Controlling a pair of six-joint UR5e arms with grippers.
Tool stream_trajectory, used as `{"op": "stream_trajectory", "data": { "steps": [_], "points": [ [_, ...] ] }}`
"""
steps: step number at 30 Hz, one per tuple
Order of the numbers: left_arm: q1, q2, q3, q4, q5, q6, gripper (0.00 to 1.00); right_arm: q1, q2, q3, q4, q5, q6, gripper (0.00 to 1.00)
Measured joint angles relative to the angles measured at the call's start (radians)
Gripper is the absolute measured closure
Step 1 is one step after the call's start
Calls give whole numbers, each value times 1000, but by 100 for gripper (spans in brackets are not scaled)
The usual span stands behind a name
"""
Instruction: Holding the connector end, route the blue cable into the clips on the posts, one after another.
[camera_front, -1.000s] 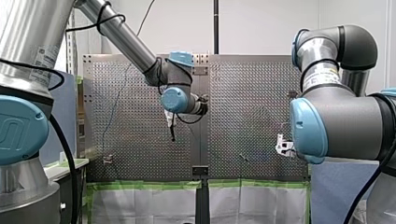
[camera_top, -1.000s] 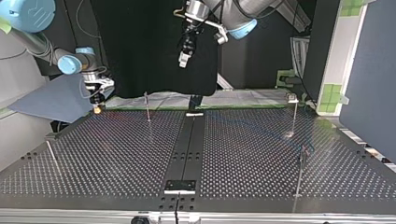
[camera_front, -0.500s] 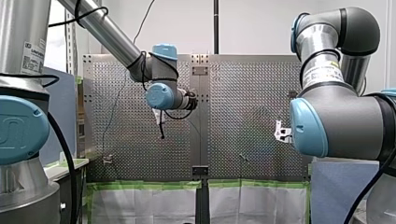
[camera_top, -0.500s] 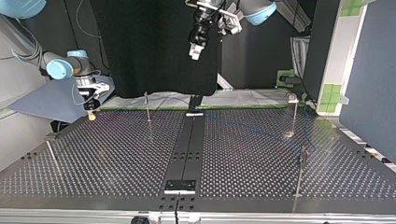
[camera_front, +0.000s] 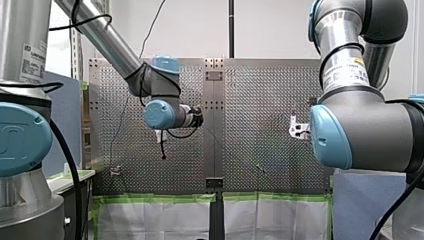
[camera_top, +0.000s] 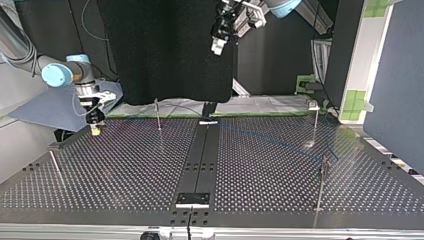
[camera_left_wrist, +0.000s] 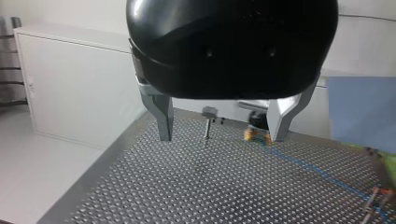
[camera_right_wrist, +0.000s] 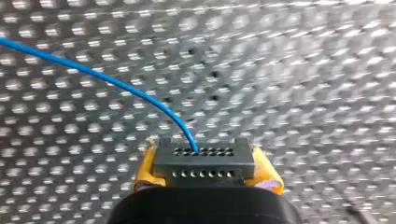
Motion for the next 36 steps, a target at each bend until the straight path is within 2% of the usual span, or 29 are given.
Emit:
{"op": "stream_trajectory", "data": {
  "steps": [6, 36],
  "points": [
    [-1, -8, -11, 12, 0, 1, 0, 1, -14, 2, -3, 0, 1, 100],
    [-1, -8, -12, 13, 0, 1, 0, 1, -15, 2, -4, 1, 1, 100]
  ]
}}
